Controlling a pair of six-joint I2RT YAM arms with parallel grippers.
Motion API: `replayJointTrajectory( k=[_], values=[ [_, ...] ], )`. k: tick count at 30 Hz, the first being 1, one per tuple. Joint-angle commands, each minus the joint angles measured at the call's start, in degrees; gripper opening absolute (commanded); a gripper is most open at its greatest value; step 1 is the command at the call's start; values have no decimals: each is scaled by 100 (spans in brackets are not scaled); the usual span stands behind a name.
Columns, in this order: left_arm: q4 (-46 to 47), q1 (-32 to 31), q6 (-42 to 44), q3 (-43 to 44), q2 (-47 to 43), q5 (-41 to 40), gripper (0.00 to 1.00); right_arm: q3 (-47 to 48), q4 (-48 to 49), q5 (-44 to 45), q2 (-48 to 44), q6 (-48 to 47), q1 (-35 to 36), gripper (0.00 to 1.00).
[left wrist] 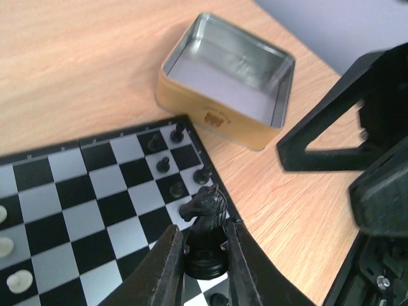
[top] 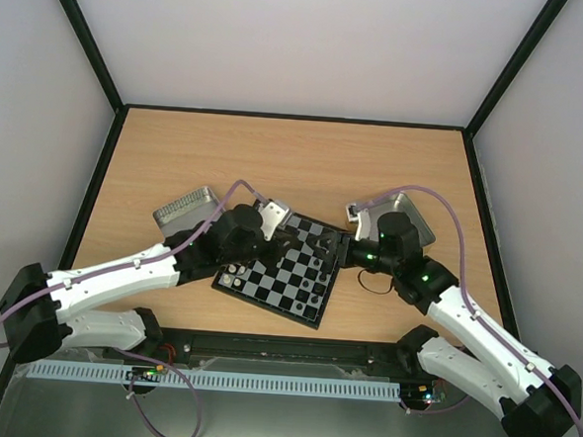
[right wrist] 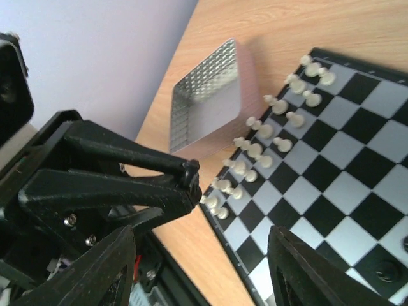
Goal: Set up the chess pieces on the board
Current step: Place the chess piece on the chessboard.
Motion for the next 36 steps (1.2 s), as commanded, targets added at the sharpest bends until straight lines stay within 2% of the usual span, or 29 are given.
replayJointTrajectory(
  k=[1,5,9,13,30,36],
  values=[
    [462,-33,330,-145,-308,38,14,66,552,-747,116,172,-12,56],
    [467,-41,467,-118,-324,-27,15,155,858,-825,415,602,-13,51],
    [411,-97,629,-30,-242,-325,15,577,620,-570,872,789,-12,47],
    [448,-127,742,-49,-222,-476,15,813,502,-590,1272,964,-12,39],
    [518,-173,1037,-65,-196,-332,16,616,776,-670,1527,1215,-8,15],
    [544,-195,1032,-95,-221,-376,21,584,907,-503,1506,1222,-5,4]
  ],
)
